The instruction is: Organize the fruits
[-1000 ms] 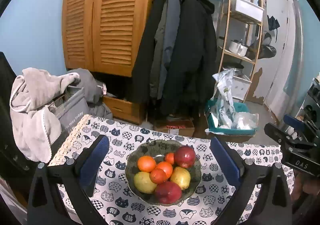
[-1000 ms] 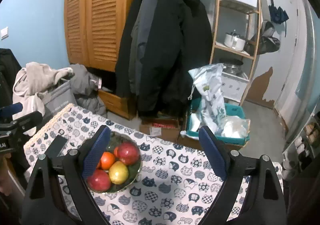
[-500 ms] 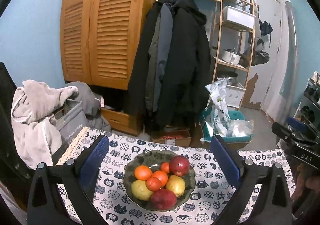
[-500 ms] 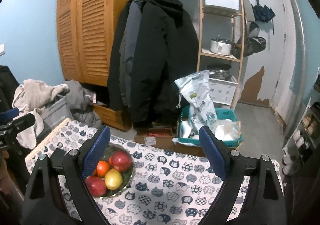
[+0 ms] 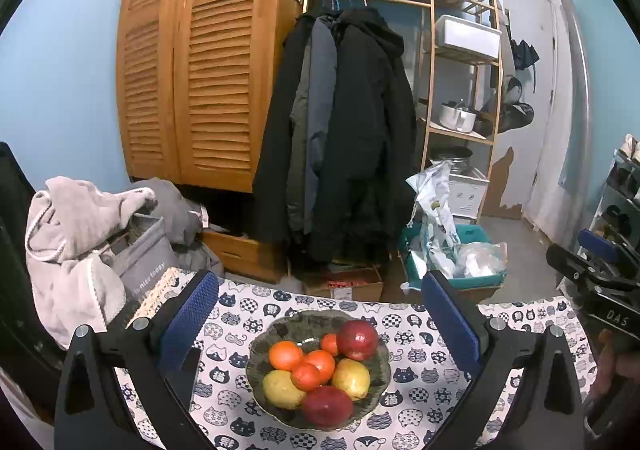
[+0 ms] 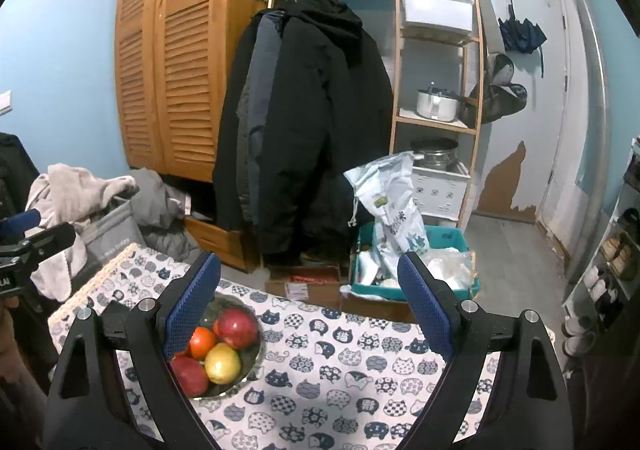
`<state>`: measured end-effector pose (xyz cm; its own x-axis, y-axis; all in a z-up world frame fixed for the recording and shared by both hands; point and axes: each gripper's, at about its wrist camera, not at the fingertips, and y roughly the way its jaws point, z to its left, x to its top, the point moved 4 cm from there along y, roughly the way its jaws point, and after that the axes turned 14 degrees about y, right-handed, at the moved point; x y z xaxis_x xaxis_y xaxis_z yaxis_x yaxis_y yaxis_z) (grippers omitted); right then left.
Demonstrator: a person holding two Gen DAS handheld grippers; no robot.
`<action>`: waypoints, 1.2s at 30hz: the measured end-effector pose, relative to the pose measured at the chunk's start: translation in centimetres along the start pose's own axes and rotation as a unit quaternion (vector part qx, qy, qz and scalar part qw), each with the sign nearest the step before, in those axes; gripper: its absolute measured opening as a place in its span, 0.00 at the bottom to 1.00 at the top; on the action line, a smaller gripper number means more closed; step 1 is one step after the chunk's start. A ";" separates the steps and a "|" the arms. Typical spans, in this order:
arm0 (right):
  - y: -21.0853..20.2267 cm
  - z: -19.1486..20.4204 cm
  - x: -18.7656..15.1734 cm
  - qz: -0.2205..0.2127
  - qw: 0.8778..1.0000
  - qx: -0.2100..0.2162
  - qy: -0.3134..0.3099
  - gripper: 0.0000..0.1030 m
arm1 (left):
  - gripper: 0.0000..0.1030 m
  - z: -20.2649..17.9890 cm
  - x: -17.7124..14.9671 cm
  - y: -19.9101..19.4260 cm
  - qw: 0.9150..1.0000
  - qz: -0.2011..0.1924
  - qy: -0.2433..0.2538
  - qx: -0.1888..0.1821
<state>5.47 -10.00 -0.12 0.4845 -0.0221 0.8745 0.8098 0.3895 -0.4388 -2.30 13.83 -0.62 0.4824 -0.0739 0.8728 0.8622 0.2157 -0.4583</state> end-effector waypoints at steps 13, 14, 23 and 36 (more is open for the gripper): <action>0.2 0.6 -0.2 0.004 1.000 0.006 -0.010 0.86 | 0.99 0.1 0.2 0.0 1.000 -0.003 -0.003 0.003; 0.2 0.7 -0.2 0.004 1.000 0.006 -0.011 0.86 | 0.99 0.1 0.2 -0.1 1.000 -0.004 -0.004 0.003; 0.4 0.7 -0.3 0.004 1.000 0.006 -0.013 0.86 | 0.99 0.3 0.2 -0.3 1.000 -0.004 -0.009 0.006; 0.4 0.7 -0.5 0.005 1.000 0.006 -0.015 0.86 | 0.99 0.4 0.3 -0.9 1.000 -0.013 -0.018 0.008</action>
<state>5.29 -9.17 -0.61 0.4827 0.0098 0.8757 0.8004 0.4009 -0.4457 -3.02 13.97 0.10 0.4545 -0.0454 0.8896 0.8712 0.2307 -0.4333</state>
